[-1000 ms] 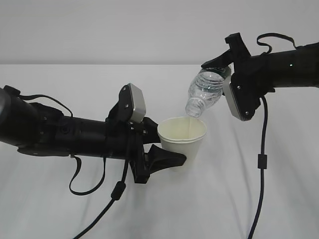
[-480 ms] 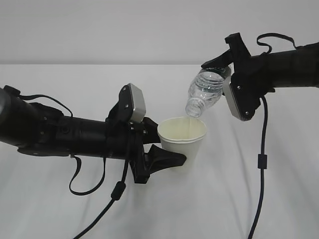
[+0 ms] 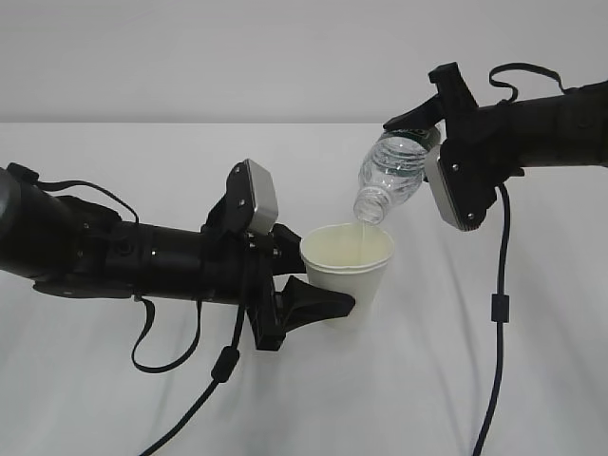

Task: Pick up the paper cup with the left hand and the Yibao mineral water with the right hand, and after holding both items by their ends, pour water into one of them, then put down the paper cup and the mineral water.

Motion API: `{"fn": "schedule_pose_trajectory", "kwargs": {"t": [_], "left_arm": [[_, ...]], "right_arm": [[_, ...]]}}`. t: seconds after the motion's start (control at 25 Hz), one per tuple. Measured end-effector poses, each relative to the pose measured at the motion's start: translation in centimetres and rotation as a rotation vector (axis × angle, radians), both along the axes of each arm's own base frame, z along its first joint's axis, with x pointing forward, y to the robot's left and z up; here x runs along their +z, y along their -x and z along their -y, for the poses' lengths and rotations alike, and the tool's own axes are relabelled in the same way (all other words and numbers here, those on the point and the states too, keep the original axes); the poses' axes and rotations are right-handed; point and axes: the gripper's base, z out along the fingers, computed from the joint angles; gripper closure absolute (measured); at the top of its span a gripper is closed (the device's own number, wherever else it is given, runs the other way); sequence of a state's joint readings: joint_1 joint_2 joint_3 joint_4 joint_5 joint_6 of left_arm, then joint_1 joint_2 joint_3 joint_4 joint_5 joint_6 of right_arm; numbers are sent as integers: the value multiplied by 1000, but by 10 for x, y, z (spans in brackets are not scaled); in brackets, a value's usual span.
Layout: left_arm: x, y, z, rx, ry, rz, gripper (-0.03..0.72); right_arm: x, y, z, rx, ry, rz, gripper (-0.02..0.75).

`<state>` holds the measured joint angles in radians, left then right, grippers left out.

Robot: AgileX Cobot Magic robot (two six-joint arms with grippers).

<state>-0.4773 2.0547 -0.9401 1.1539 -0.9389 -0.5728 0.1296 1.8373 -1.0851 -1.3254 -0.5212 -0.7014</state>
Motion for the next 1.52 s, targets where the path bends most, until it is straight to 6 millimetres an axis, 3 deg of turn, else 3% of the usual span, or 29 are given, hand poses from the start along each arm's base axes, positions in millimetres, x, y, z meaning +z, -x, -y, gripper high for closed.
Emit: {"fn": "schedule_pose_trajectory", "kwargs": {"t": [1.52], "left_arm": [[0, 0, 0, -4, -2, 1, 270]], "right_arm": [[6, -3, 0, 1, -1, 20, 281]]}}
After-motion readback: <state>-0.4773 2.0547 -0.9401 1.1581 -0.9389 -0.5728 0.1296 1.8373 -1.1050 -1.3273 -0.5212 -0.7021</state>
